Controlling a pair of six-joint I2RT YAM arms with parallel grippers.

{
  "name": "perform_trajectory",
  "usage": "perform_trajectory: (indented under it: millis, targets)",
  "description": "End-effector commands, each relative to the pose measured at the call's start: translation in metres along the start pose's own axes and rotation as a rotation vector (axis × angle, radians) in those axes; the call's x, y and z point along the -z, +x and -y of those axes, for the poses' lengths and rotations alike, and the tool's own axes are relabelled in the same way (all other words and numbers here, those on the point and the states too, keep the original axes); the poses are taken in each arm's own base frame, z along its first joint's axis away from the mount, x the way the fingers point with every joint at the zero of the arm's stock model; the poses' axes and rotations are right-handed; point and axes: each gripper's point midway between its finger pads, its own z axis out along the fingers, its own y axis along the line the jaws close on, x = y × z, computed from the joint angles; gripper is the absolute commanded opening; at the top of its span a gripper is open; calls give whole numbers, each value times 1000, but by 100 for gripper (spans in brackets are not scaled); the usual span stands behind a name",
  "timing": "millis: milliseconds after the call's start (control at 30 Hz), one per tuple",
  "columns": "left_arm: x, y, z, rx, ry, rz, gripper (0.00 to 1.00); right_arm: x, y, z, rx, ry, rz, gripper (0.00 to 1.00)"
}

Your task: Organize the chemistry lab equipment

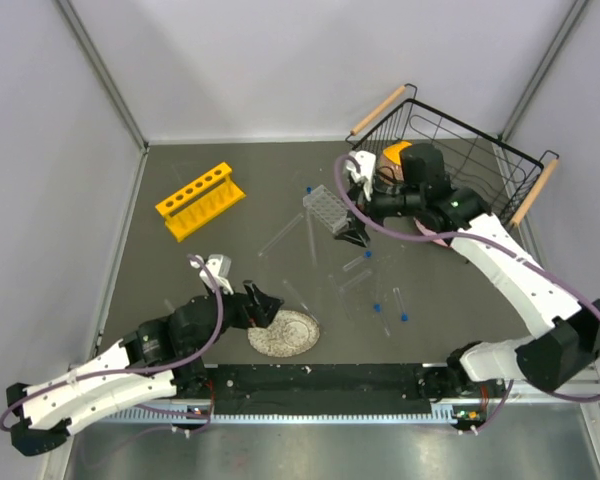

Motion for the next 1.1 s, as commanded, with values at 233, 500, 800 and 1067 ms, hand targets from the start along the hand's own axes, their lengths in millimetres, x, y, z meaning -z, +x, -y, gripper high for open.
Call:
perform_trajectory:
  millis: [233, 500, 800, 1067]
  targets:
    - [-35, 13, 55, -37, 140, -101, 99, 37, 79, -41, -125, -77, -43, 99]
    - [-71, 21, 82, -232, 144, -241, 99, 61, 94, -49, -173, -105, 43, 99]
    - [-131, 28, 86, -294, 169, -423, 98, 80, 104, -40, -193, -37, 88, 99]
    - [-186, 27, 71, -382, 113, -577, 89, 91, 100, -38, -156, 8, 103, 99]
